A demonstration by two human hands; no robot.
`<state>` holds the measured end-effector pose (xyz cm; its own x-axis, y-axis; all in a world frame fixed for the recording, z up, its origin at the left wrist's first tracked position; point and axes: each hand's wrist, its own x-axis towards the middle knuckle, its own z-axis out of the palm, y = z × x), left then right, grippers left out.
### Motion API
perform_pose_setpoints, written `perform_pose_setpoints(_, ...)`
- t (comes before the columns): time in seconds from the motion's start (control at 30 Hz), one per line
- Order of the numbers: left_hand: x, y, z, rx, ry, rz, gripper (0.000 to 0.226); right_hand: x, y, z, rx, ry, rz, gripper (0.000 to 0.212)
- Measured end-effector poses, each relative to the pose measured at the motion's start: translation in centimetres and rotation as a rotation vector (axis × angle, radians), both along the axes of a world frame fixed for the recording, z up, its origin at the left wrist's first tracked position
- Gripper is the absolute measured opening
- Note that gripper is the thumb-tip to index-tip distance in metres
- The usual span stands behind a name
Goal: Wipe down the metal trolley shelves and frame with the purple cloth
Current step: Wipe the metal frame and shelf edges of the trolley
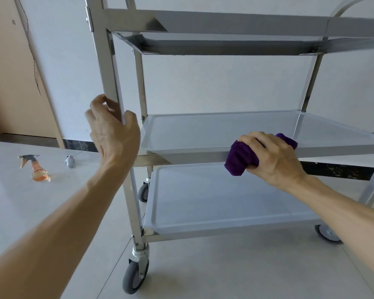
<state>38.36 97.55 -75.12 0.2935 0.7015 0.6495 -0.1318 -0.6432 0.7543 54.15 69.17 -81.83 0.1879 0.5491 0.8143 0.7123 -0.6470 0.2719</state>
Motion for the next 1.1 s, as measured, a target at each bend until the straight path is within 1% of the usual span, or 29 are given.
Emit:
perform_pose_setpoints(0.1,-0.7,0.8,1.1,0.231,-0.030,0.181,0.052,-0.2,0.5,-0.3,-0.003,-0.023,0.022,0.051)
perform_pose_setpoints(0.17,-1.1,1.1,1.8,0.399,-0.067,0.265,0.051,-0.4,1.0,-0.4,-0.009,-0.023,0.031,0.050)
perform_pose_setpoints(0.2,-1.1,1.1,1.9,0.492,-0.071,0.265,0.045,-0.6,1.3,-0.4,-0.014,-0.022,0.033,0.050)
perform_pose_setpoints(0.27,-0.8,0.6,1.8,0.653,-0.008,0.159,0.030,-0.9,2.0,-0.4,-0.019,-0.023,0.040,0.049)
perform_pose_setpoints(0.33,0.2,-0.3,0.9,0.732,0.169,0.020,0.023,-1.3,2.7,-0.4,-0.023,-0.019,0.051,0.047)
perform_pose_setpoints(0.4,1.3,-1.3,-0.4,0.741,0.379,-0.070,0.022,-2.0,3.4,-0.2,-0.028,0.001,0.065,0.048)
perform_pose_setpoints(0.47,2.5,-2.2,-1.9,0.738,0.541,-0.128,0.024,-2.7,3.9,0.2,-0.058,0.059,0.084,0.052)
perform_pose_setpoints(0.57,3.7,-3.4,-3.5,0.740,0.677,-0.210,0.028,-3.1,4.0,1.0,-0.150,0.157,0.110,0.061)
perform_pose_setpoints(0.73,4.9,-4.4,-3.5,0.704,0.662,-0.291,0.037,-1.7,-0.6,1.4,-0.175,0.246,0.109,0.072)
perform_pose_setpoints(0.8,5.1,-4.8,-3.5,0.697,0.667,-0.315,0.038,-0.8,-3.8,1.4,-0.168,0.287,0.067,0.075)
perform_pose_setpoints(0.93,5.0,-5.3,-3.9,0.732,0.710,-0.347,0.033,0.7,-9.2,1.5,-0.089,0.404,-0.069,0.078)
perform_pose_setpoints(1.0,4.8,-5.2,-4.0,0.736,0.711,-0.360,0.034,0.8,-9.7,1.1,-0.059,0.384,-0.107,0.075)
perform_pose_setpoints(1.1,4.7,-5.1,-4.3,0.737,0.703,-0.367,0.034,0.0,-6.8,0.9,-0.031,0.297,-0.085,0.067)
